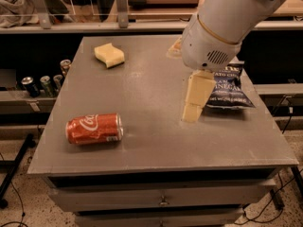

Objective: Place coke can upright

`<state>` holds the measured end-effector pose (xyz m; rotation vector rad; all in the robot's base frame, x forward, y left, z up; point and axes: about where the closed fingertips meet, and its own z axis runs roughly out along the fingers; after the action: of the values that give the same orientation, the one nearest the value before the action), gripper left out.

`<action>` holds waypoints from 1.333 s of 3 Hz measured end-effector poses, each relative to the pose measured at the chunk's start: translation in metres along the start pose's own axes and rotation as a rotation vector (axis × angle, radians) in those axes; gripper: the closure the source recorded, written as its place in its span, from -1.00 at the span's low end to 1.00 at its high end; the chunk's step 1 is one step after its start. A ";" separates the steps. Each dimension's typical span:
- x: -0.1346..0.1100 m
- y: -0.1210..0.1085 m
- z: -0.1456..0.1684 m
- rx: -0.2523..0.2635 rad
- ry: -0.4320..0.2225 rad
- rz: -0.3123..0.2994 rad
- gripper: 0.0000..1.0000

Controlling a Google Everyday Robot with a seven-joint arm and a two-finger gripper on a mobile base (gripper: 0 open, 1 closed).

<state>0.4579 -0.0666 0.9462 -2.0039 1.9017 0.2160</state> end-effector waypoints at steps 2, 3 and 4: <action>-0.057 0.013 0.034 -0.060 -0.051 -0.134 -1.00; -0.086 0.019 0.054 -0.088 -0.035 -0.170 -1.00; -0.111 0.017 0.073 -0.090 0.024 -0.151 -1.00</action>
Offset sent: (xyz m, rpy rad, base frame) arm -0.0207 0.1078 -0.0263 0.0503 0.0352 0.2581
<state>0.4421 0.0633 0.9164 -2.2073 1.7741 0.2420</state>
